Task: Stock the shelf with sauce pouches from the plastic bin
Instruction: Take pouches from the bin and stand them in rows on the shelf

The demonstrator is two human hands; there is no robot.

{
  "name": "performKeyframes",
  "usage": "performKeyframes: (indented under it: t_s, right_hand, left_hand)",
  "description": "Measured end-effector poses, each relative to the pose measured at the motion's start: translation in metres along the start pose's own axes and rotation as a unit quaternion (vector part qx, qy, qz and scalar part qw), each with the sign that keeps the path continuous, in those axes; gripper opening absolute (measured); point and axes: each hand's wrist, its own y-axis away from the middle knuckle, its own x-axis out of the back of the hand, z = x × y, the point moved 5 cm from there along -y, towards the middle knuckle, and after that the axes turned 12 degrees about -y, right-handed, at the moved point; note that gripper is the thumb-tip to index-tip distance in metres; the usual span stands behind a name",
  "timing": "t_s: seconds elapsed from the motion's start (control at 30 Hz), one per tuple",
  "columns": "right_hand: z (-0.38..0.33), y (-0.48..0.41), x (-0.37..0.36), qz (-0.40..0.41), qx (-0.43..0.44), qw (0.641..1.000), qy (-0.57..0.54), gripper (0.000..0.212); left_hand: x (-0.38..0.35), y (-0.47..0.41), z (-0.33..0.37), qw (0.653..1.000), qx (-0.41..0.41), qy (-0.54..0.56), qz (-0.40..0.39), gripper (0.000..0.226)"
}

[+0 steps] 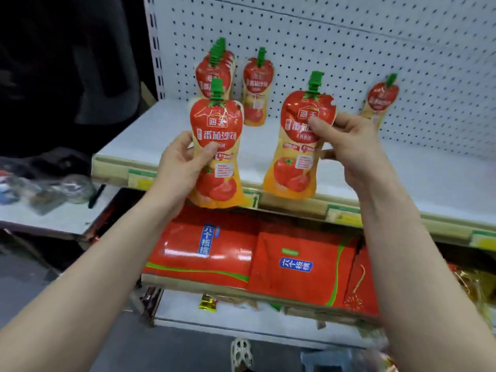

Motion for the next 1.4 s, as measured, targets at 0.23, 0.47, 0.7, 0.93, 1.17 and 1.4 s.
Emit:
performKeyframes:
  t_s: [0.23, 0.47, 0.7, 0.93, 1.17, 1.4]
  right_hand:
    - [0.036, -0.106, -0.021, 0.006, -0.026, 1.0, -0.009, 0.004]
    - [0.087, -0.186, -0.046, 0.019, -0.059, 0.998, 0.001, 0.011]
    - [0.101, -0.224, -0.071, 0.014, -0.063, 0.998, 0.003, 0.013]
    - [0.105, -0.235, -0.073, 0.02, -0.052, 0.998, 0.039, 0.012]
    - [0.071, -0.206, -0.048, 0.068, 0.027, 0.993, 0.092, 0.032]
    - [0.031, -0.146, -0.056, -0.173, -0.052, 0.983, 0.037, 0.022]
  left_hand:
    - [0.005, -0.058, 0.003, 0.998, -0.005, -0.015, 0.06, 0.025]
    - [-0.008, -0.098, -0.011, 0.997, 0.028, -0.028, 0.072, 0.025]
    - [-0.009, -0.118, -0.018, 0.996, 0.03, -0.034, 0.074, 0.032]
    - [-0.018, -0.126, -0.021, 0.997, 0.022, -0.038, 0.065, 0.025]
    - [-0.037, -0.127, -0.023, 0.999, 0.016, -0.026, 0.033, 0.031]
    - [-0.072, -0.129, -0.023, 0.999, 0.006, -0.01, -0.033, 0.026]
